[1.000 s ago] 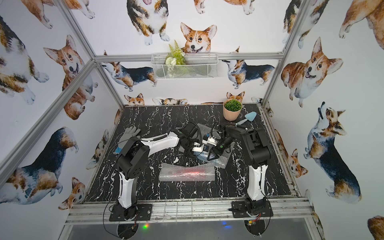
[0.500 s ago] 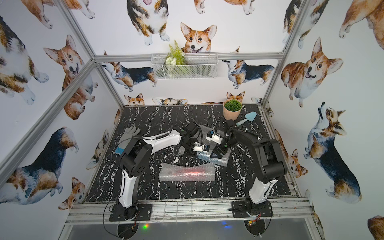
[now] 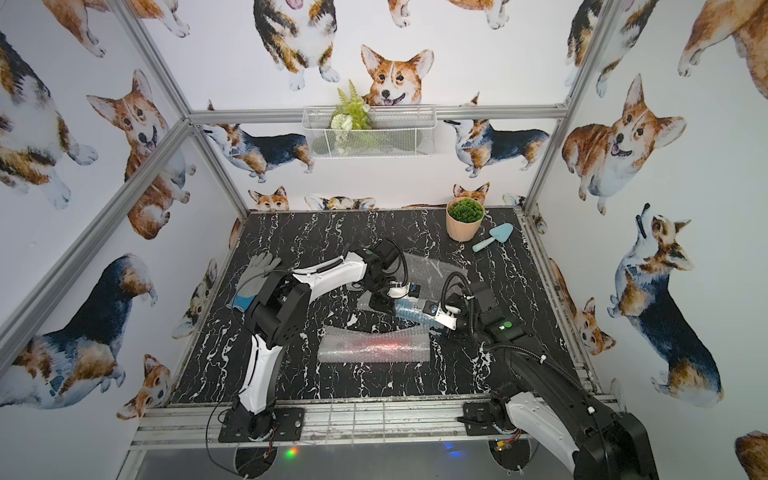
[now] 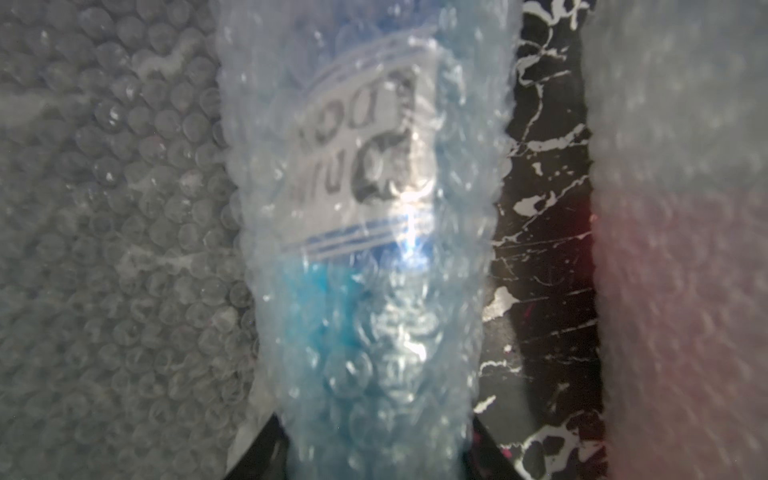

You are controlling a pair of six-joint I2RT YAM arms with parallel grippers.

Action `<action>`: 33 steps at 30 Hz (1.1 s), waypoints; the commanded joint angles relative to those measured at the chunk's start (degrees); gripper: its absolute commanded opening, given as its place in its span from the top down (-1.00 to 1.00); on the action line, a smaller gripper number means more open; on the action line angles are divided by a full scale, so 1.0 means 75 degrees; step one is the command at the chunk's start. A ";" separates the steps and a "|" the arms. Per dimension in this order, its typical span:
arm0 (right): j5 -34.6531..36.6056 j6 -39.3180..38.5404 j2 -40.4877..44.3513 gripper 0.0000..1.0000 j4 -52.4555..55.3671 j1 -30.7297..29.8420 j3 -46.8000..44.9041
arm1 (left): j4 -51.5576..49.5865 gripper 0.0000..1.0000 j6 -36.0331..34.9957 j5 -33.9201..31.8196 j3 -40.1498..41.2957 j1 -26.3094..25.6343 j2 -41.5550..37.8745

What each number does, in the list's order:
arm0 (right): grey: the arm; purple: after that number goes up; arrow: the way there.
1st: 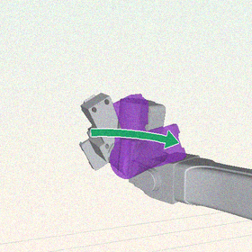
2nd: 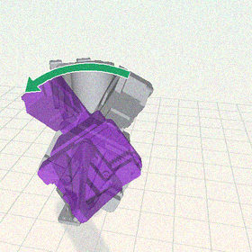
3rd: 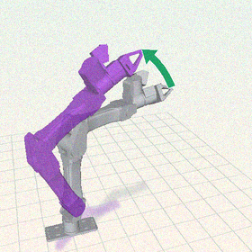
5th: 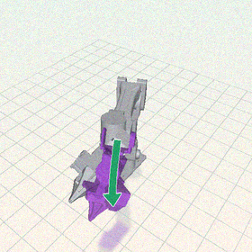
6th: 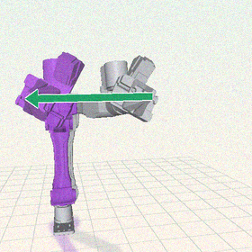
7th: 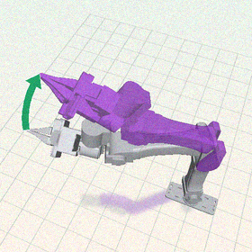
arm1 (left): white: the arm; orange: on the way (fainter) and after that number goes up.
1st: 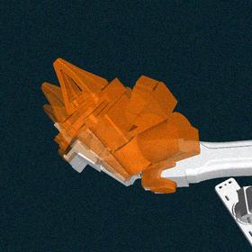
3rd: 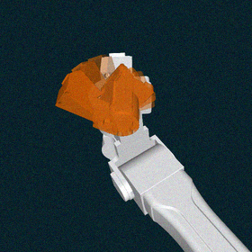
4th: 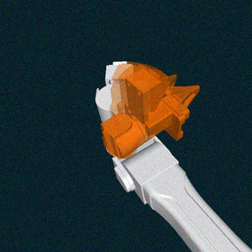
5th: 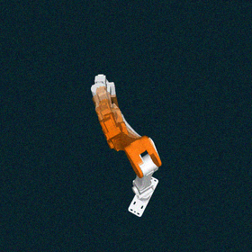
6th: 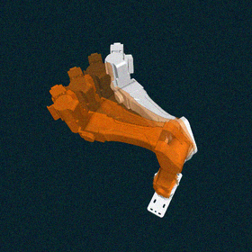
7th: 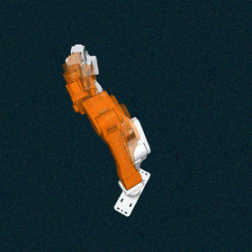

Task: Wrap wine bottles in bubble wrap
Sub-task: Wrap the wine bottle in bubble wrap.

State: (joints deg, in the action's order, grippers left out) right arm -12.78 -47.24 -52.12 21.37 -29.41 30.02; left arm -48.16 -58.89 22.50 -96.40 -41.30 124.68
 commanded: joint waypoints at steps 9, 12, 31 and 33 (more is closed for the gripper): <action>0.0930 -0.1650 -0.2432 -0.82 -0.1984 -0.0438 0.0649 | -0.0962 0.05 0.0014 0.0562 -0.0486 0.0037 0.0270; 0.0604 -0.1623 -0.2810 -0.77 -0.1994 -0.0438 0.0869 | -0.1042 0.05 0.0022 0.0549 -0.0610 0.0057 0.0408; 0.0408 -0.1014 -0.4237 -0.40 -0.1702 -0.0431 0.1200 | -0.1203 0.06 0.0270 0.1359 -0.0910 0.0258 0.0604; 0.0573 -0.0947 -0.4134 -0.34 -0.1664 -0.0429 0.1163 | -0.1208 0.05 0.0304 0.1370 -0.0929 0.0290 0.0580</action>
State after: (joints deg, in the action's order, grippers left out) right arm -10.09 -54.89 -83.53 8.21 -32.53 39.09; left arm -55.79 -56.60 29.52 -102.94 -39.38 129.62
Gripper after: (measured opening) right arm 0.682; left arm 0.475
